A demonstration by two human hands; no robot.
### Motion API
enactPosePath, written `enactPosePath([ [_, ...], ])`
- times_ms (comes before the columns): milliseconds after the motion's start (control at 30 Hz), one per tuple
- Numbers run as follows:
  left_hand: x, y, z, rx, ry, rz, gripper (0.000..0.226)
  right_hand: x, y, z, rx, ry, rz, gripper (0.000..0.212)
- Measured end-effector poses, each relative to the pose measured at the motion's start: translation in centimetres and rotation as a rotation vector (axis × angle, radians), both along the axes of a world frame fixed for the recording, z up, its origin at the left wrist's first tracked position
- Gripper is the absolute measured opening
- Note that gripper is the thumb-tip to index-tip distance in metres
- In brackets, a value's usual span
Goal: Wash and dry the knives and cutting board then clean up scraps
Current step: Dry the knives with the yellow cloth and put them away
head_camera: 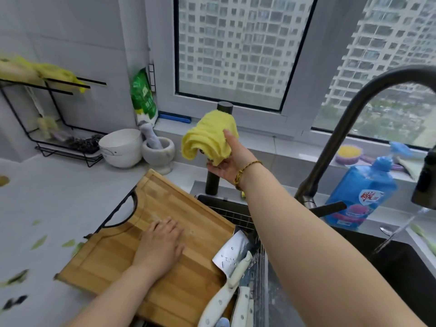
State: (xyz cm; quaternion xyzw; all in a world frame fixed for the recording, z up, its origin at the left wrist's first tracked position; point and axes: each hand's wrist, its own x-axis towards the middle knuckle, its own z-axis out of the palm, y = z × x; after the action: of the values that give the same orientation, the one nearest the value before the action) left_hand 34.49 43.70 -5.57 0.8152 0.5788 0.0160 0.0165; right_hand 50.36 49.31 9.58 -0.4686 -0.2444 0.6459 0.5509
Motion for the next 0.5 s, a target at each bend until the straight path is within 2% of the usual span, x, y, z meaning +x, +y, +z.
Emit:
enactPosePath([
  [67, -0.1, 0.0, 0.0, -0.003, -0.011, -0.005, 0.048, 0.0, 0.3, 0.4, 0.053, -0.011, -0.075, 0.044],
  [167, -0.2, 0.0, 0.1, -0.008, -0.032, -0.007, 0.046, 0.2, 0.7, 1.2, 0.108, -0.236, -0.123, 0.044],
  [300, -0.4, -0.1, 0.5, -0.035, -0.141, 0.018, 0.043, 0.1, 0.2, 2.3, 0.219, -0.437, -0.131, 0.028],
  [400, -0.6, 0.1, 0.7, -0.098, -0.361, 0.075, 0.037, 0.2, -0.7, 2.9, 0.337, -0.431, -0.118, 0.029],
  [500, -0.6, 0.0, 2.2, -0.162, -0.76, 0.191, 0.031, 0.6, -2.5, 4.0, 0.455, -0.401, -0.13, 0.031],
])
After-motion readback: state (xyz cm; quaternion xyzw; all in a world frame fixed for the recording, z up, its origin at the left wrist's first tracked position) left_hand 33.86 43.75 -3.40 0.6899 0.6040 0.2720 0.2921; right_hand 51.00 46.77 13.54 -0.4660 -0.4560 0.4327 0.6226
